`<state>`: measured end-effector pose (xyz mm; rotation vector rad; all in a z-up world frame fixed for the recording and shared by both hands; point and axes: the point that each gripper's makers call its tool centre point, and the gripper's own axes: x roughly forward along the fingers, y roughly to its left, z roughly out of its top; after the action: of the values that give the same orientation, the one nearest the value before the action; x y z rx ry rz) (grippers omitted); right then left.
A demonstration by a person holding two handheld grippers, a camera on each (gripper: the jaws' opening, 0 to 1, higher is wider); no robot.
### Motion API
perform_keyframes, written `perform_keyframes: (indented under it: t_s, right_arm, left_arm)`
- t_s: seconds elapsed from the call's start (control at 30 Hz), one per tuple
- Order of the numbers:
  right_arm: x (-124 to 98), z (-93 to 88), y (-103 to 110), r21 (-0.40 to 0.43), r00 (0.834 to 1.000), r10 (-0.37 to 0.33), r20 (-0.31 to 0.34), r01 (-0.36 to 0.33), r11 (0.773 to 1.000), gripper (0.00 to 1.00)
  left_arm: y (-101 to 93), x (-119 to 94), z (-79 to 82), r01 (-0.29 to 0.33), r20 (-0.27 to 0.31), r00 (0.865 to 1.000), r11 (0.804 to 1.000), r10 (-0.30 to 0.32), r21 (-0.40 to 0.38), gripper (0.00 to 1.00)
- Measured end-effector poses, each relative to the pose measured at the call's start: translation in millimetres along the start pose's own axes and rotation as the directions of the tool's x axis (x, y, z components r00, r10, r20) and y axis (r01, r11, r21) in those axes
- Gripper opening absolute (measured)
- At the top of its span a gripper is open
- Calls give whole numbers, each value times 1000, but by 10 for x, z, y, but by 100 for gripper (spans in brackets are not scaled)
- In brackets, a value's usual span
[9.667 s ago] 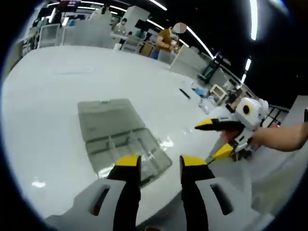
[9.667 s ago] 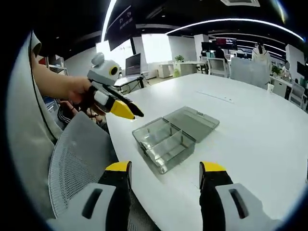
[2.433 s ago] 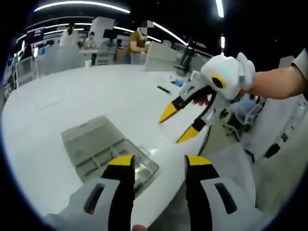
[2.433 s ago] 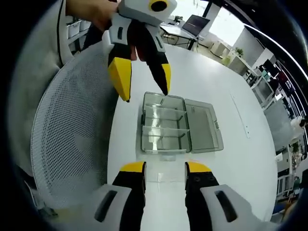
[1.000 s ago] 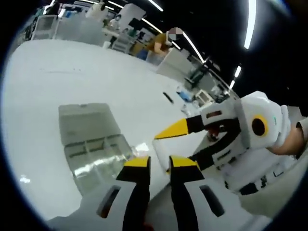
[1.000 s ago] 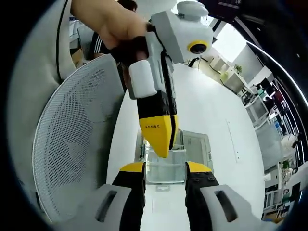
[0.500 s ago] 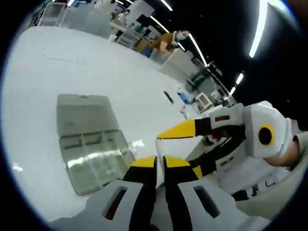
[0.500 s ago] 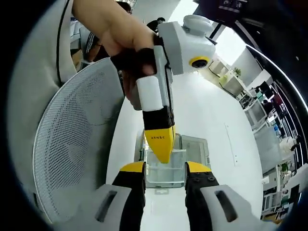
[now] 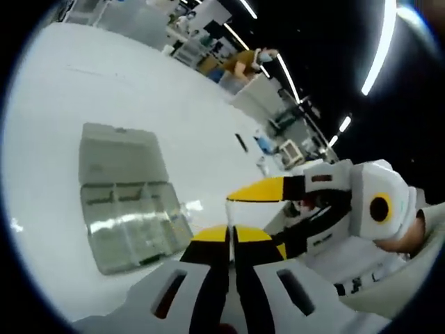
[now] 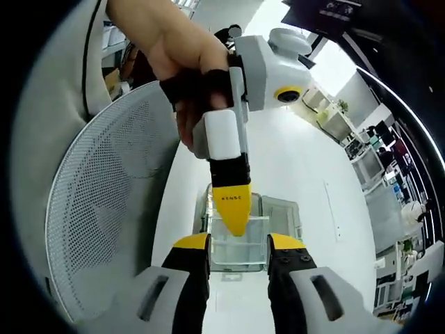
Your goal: Insert the divider into the dual guide fixture by aligning both edges with the guide slots and pushing it downward to the bottom, including one-sided entry, uneven engagement, binding, and posture correction.
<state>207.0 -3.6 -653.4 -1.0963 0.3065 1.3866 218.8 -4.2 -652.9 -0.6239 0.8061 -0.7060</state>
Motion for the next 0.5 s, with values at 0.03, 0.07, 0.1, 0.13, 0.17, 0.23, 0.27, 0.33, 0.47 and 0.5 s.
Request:
perform_keyframes:
  t_s: [0.03,0.07,0.1,0.13,0.17,0.23,0.27,0.33,0.47,0.5]
  right_arm:
    - [0,1,2,1,1000,1,-1,-1,1000,28]
    - [1,0,7,-2,1000,2,-4,-2,1000,28]
    - [1,2,7,-12,1000,-3,-8,3,1000,28]
    - [1,4,5,-27,1000,-10,-12,10,1000,28]
    - [0,5,5,-21,1000,-10,-13,9,1000,28]
    - [-7,20,-2,4,1000,-11,-7,11,1000,28]
    - [-15,25,-1,2,1000,-8,-5,9,1000,28]
    - [-25,21,-21,-1,1000,-20,-10,20,1000,30]
    - [-55,5,-42,13,1000,-23,-13,24,1000,31]
    - [-70,3,-56,18,1000,-25,-10,25,1000,31]
  left_arm:
    - [1,1,-5,1,-1,1000,1000,-1,-1,0]
    - [0,1,-9,2,-2,1000,1000,-2,0,0]
    - [-2,0,-10,2,-2,1000,1000,-2,-1,0]
    - [-6,-4,-5,3,1,1000,1000,-3,-7,0]
    - [-7,-6,-3,3,3,1000,1000,-3,-6,0]
    - [-4,-13,-4,4,4,1000,1000,-4,3,0]
    - [6,-23,-4,2,6,1000,1000,-2,3,0]
    - [-2,-39,2,4,13,1000,1000,-4,6,0]
    - [-12,-57,8,11,19,1000,999,-12,35,0]
    - [-5,-57,7,13,18,1000,999,-14,38,0]
